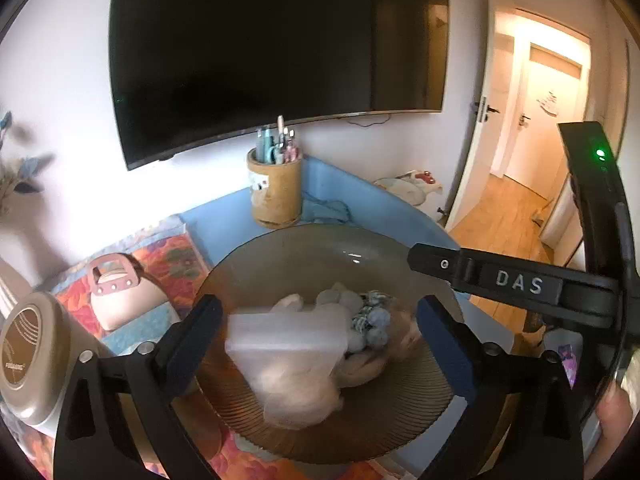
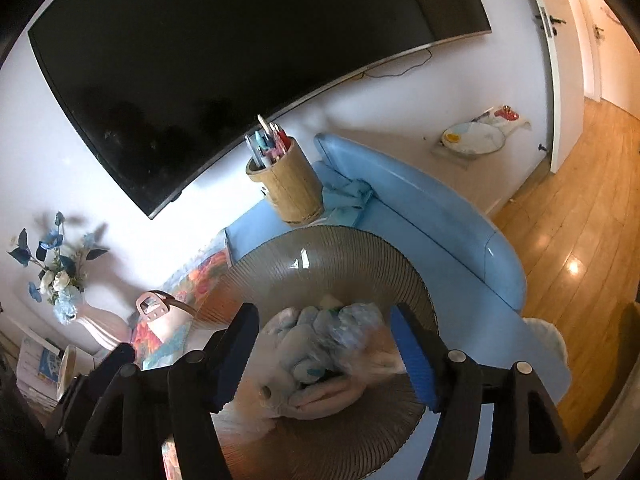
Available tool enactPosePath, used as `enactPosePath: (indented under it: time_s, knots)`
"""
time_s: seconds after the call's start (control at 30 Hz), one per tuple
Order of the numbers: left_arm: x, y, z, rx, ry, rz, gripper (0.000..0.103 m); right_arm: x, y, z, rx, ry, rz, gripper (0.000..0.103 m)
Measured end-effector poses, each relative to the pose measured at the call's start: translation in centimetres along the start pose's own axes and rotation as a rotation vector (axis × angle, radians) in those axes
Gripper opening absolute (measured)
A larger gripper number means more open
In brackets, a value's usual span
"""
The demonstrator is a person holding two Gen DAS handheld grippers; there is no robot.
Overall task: Organize soft objects
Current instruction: 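Carry the wipes bag and fluffy toy to the brown bowl and release both, then move both open tools back over the quilt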
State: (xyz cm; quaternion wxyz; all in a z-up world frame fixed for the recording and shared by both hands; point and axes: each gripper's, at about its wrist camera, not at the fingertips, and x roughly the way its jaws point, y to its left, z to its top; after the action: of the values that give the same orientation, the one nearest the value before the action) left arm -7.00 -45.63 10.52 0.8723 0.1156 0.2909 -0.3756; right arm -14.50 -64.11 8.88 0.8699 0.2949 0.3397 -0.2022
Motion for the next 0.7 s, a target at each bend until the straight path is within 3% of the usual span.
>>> enactPosePath:
  time_s: [0.27, 0.33, 0.53, 0.7]
  knots:
    - [-2.4, -1.7, -0.2, 0.055, 0.003, -0.08, 0.098, -3.0, -1.0, -0.8, 0.037, -0.028, 0.026, 0.067]
    - [-4.2, -2.1, -0.5, 0.076, -0.006, -0.126, 0.098, -4.4, -0.7, -1.2, 0.031, -0.049, 0.036, 0.067]
    - [-10.4, -2.1, -1.9, 0.15, -0.057, -0.169, 0.098, -8.9, 0.9, -3.4, -0.01, -0.107, 0.077, 0.067]
    - [-15.8, -0.3, -3.6, 0.175, -0.113, -0.132, 0.098, -11.9, 3.8, -6.0, -0.083, -0.137, 0.121, 0.067]
